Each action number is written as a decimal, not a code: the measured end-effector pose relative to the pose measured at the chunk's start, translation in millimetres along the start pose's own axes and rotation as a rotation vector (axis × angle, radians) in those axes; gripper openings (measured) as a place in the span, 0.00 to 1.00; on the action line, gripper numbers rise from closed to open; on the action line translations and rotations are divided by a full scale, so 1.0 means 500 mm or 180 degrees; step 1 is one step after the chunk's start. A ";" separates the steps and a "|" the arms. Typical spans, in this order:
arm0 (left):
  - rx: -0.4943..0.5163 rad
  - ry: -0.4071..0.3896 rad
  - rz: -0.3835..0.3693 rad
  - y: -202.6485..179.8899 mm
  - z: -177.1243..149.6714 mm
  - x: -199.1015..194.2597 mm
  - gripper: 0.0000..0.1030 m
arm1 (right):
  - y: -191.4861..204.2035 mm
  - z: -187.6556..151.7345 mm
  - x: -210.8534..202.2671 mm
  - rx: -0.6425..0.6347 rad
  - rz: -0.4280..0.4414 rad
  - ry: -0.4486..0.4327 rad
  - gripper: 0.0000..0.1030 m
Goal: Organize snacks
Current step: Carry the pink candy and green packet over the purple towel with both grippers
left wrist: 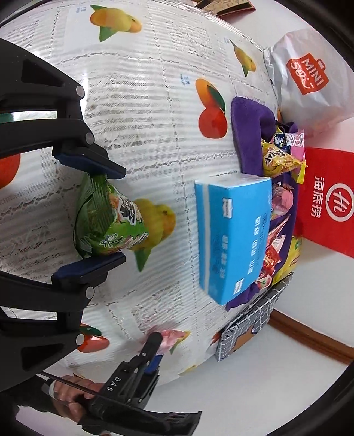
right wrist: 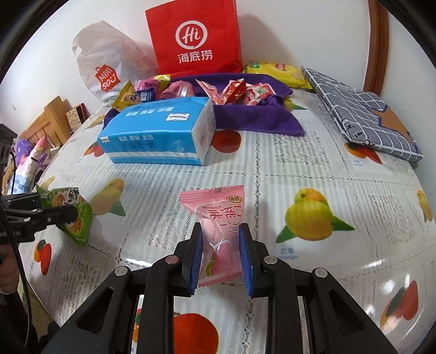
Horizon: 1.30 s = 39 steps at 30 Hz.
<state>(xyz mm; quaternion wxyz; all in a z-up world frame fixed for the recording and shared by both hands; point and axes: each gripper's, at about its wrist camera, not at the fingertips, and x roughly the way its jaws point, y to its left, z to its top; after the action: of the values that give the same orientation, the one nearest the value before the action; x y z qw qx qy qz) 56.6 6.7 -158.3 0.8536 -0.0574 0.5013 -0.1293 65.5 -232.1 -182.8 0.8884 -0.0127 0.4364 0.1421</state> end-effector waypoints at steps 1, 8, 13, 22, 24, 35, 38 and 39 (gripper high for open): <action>-0.0005 -0.0005 -0.0017 0.002 0.005 -0.001 0.51 | 0.001 0.006 -0.001 -0.0006 0.0011 -0.0017 0.25; -0.0003 -0.0073 -0.0036 0.005 0.043 -0.013 0.51 | 0.011 0.049 -0.007 -0.0081 0.0041 -0.0106 0.25; 0.0010 -0.0125 -0.0044 0.004 0.073 -0.022 0.51 | 0.022 0.086 -0.015 -0.0116 0.0125 -0.0193 0.25; -0.0019 -0.0215 -0.0088 0.001 0.133 -0.047 0.51 | 0.041 0.169 -0.031 -0.0182 0.0126 -0.0321 0.25; -0.0005 -0.0248 -0.0094 0.001 0.151 -0.056 0.51 | 0.045 0.192 -0.035 -0.0188 0.0128 -0.0352 0.25; 0.0015 -0.0506 0.0010 0.014 0.264 -0.111 0.52 | 0.065 0.333 -0.045 -0.0189 0.0026 -0.0528 0.25; -0.0006 -0.0558 0.0006 0.021 0.295 -0.120 0.51 | 0.073 0.362 -0.044 -0.0196 0.0053 -0.0578 0.25; -0.0006 -0.0572 0.0002 0.022 0.304 -0.122 0.51 | 0.075 0.369 -0.044 -0.0197 0.0054 -0.0593 0.25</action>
<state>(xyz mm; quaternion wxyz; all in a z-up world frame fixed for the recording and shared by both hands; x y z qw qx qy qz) 162.6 29.4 -35.1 0.8952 -0.0695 0.4228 -0.1229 185.4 -174.3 -47.7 0.9230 -0.0232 0.3474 0.1636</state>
